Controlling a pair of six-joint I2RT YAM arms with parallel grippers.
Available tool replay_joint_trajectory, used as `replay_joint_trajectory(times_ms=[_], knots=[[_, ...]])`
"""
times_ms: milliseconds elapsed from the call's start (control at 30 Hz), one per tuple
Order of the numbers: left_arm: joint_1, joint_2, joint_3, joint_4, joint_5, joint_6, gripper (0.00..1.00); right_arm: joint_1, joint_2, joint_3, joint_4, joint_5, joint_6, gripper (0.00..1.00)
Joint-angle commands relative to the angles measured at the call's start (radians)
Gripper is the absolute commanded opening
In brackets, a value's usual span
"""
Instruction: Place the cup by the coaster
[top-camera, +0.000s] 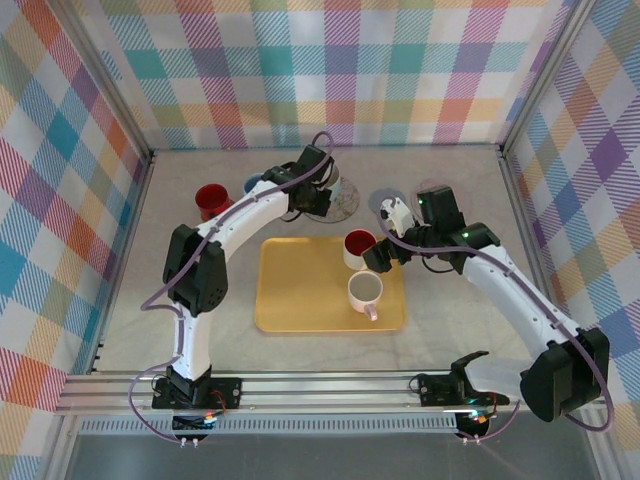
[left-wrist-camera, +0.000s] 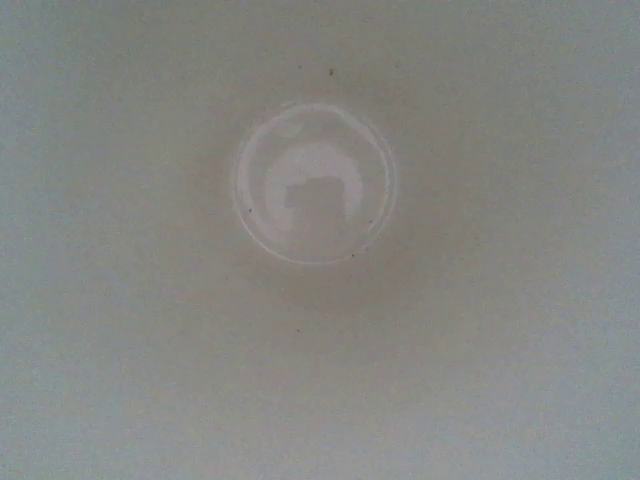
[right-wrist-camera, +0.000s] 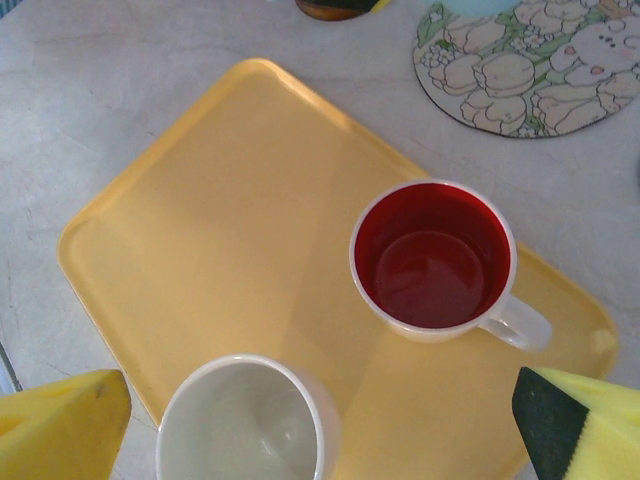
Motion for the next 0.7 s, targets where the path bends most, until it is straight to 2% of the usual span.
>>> replay_joint_trajectory(times_ms=[0,400,667], knots=[[0.018,0.033,0.062,0.036,0.036,0.027,0.00,-0.012,0.017,0.042,-0.019,-0.015,0.011,0.99],[0.042,0.163,0.138,0.062,0.101,0.066,0.00,-0.046,0.087,0.064,-0.003,-0.019,0.005,0.99],[0.052,0.221,0.189,0.072,0.079,0.060,0.00,-0.064,0.127,0.069,0.011,-0.025,0.004,0.99]])
